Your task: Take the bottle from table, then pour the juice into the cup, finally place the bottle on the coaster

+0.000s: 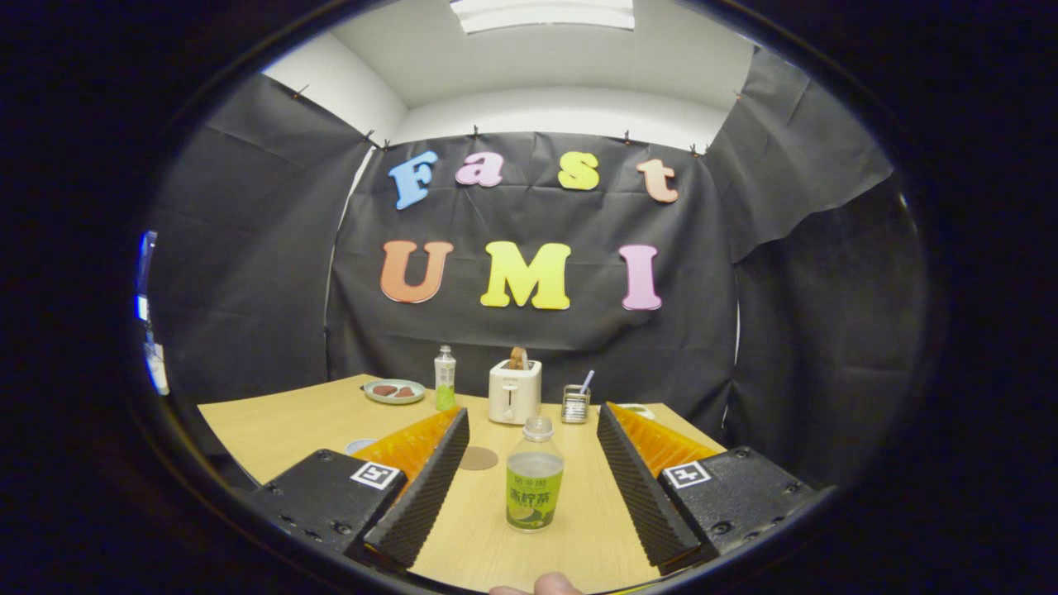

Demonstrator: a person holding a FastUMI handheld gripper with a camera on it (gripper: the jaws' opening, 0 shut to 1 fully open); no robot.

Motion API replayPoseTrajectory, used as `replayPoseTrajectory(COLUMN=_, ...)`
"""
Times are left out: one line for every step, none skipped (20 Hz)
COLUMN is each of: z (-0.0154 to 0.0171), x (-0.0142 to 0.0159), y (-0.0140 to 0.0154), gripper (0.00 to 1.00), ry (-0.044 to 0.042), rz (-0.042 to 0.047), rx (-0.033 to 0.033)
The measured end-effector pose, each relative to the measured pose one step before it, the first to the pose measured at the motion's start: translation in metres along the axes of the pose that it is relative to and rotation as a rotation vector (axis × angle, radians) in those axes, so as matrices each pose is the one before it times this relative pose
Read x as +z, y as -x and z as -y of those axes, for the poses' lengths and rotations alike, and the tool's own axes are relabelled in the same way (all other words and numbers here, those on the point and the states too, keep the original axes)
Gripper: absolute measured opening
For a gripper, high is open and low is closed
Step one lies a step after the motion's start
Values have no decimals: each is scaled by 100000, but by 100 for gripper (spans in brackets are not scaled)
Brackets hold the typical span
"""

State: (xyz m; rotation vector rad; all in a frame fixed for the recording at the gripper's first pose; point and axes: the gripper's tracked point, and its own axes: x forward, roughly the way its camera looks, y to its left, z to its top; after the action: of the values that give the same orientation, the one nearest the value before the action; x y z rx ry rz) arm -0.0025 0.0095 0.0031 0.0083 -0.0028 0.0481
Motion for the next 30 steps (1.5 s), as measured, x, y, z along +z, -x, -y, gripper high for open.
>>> replayPoseTrajectory(z=-64, x=-38, y=16, gripper=100, ry=134, rz=-75, rx=341)
replayPoseTrajectory(z=-25, x=-197, y=23, gripper=100, ry=44, rz=-259, rx=327)
replayPoseTrajectory(z=-36, x=-25, y=-11, gripper=100, ry=-62, rz=-274, rx=527)
replayPoseTrajectory(z=-17, x=-91, y=-6, gripper=100, ry=-450, rz=22, rx=406)
replayPoseTrajectory(z=41, x=18, y=-9, gripper=100, ry=-367, rz=-401, rx=581)
replayPoseTrajectory(z=27, x=-240, y=-9, gripper=100, ry=-236, rz=-443, rx=693)
replayPoseTrajectory(z=120, x=-245, y=-42, gripper=100, ry=-15, rz=-780, rx=445)
replayPoseTrajectory(z=104, x=-256, y=43, gripper=100, ry=324, rz=-737, rx=558)
replayPoseTrajectory(z=1, x=-149, y=-26, gripper=100, ry=137, rz=-225, rx=772)
replayPoseTrajectory(z=-41, x=-162, y=-83, gripper=100, ry=13, rz=-439, rx=909)
replayPoseTrajectory(z=53, x=-285, y=-55, gripper=100, ry=-184, rz=-820, rx=396)
replayPoseTrajectory(z=206, x=-638, y=-78, gripper=100, ry=-108, rz=-1263, rx=530)
replayPoseTrajectory(z=33, x=-486, y=-126, gripper=100, ry=-222, rz=-1035, rx=639)
replayPoseTrajectory(z=107, x=-486, y=-248, gripper=100, ry=-342, rz=-612, rx=255)
replayPoseTrajectory(z=182, x=-585, y=-265, gripper=100, ry=-210, rz=-780, rx=-280)
replayPoseTrajectory(z=189, x=-814, y=-380, gripper=100, ry=-330, rz=-816, rx=-323)
replayPoseTrajectory(z=300, x=-705, y=-410, gripper=100, ry=-1307, rz=-286, rx=-808)
replayPoseTrajectory(z=281, x=-615, y=-356, gripper=100, ry=-1824, rz=-88, rx=-604)
replayPoseTrajectory(z=56, x=-735, y=-589, gripper=100, ry=-1886, rz=-533, rx=-371)
replayPoseTrajectory(z=243, x=-991, y=-556, gripper=100, ry=-1929, rz=-1435, rx=-584)
replayPoseTrajectory(z=363, x=-788, y=-653, gripper=100, ry=-1659, rz=-1128, rx=-1016)
replayPoseTrajectory(z=291, x=-555, y=-591, gripper=100, ry=-1415, rz=-813, rx=-1143)
replayPoseTrajectory(z=199, x=-409, y=-586, gripper=100, ry=-919, rz=-507, rx=-708)
replayPoseTrajectory(z=34, x=-598, y=-526, gripper=100, ry=-140, rz=-805, rx=-558)
replayPoseTrajectory(z=11, x=-518, y=-487, gripper=100, ry=765, rz=-1256, rx=-162)
replayPoseTrajectory(z=-96, x=-404, y=-433, gripper=100, ry=867, rz=-869, rx=32)
replayPoseTrajectory(z=-49, x=-228, y=-376, gripper=100, ry=464, rz=-867, rx=3)
replayPoseTrajectory(z=122, x=-367, y=-362, gripper=100, ry=146, rz=-1203, rx=-383)
replayPoseTrajectory(z=74, x=-284, y=-475, gripper=100, ry=-386, rz=-1263, rx=-214)
replayPoseTrajectory(z=-123, x=-129, y=-374, gripper=100, ry=-539, rz=-815, rx=151)
